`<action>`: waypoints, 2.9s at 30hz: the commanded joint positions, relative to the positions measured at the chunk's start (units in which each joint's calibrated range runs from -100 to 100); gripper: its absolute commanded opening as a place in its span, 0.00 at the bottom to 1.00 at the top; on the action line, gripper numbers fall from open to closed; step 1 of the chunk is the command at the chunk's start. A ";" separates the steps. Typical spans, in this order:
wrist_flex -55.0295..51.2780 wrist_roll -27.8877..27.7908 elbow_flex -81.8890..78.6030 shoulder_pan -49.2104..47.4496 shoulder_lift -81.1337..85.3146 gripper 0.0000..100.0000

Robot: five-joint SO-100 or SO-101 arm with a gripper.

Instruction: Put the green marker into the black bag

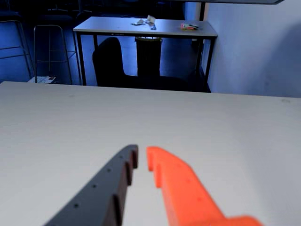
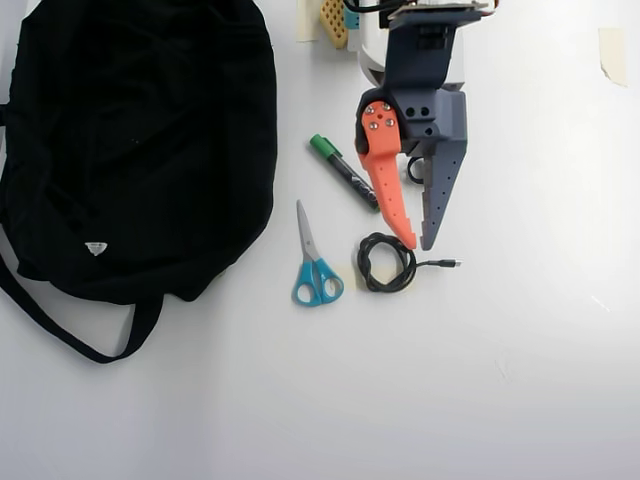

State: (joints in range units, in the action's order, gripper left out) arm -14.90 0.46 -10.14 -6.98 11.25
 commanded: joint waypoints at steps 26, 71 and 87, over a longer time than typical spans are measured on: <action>-30.06 -0.20 7.18 -1.25 1.53 0.02; -78.90 -0.25 7.63 -0.27 0.53 0.02; -77.09 -6.18 4.12 3.54 0.37 0.02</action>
State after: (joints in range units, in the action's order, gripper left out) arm -93.13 -4.57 -5.82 -4.48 11.25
